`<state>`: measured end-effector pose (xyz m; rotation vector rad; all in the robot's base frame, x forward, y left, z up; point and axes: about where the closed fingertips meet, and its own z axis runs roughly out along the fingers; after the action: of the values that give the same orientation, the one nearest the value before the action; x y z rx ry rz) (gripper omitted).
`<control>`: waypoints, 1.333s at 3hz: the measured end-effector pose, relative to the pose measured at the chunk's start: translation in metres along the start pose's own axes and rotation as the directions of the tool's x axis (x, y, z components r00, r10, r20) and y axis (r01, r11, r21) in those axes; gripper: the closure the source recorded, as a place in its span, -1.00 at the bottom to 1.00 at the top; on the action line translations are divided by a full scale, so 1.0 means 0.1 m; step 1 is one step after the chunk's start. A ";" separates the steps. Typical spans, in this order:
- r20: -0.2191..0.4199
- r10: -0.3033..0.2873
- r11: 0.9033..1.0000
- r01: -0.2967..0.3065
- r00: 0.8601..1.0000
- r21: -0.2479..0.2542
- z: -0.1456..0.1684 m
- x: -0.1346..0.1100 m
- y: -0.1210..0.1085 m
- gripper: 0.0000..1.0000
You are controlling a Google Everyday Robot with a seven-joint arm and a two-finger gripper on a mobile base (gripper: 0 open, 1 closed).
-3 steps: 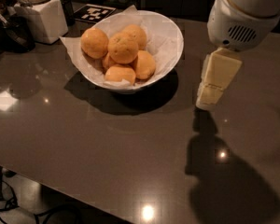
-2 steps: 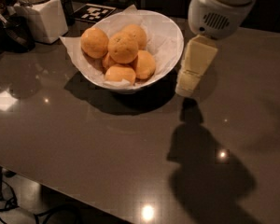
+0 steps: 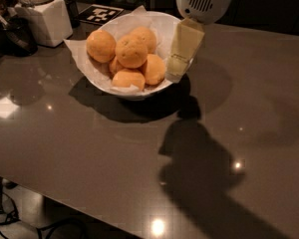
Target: Pick orange from white bowl
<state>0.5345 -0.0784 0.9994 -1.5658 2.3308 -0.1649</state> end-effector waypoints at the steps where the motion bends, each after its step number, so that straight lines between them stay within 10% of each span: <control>1: 0.037 0.015 1.000 -0.015 0.999 -0.012 0.03 -0.11 -0.03 -1.00; 3: 0.035 0.151 0.986 -0.148 0.988 -0.073 0.22 -0.65 -0.26 -1.00; 4: 0.075 0.128 0.987 -0.119 0.989 -0.112 0.24 -0.91 -0.21 -1.00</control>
Offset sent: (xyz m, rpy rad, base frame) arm 0.0562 0.0571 -0.0028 0.1223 0.1210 -0.1812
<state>0.5922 -0.0011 1.0015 -1.4404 2.3988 0.0537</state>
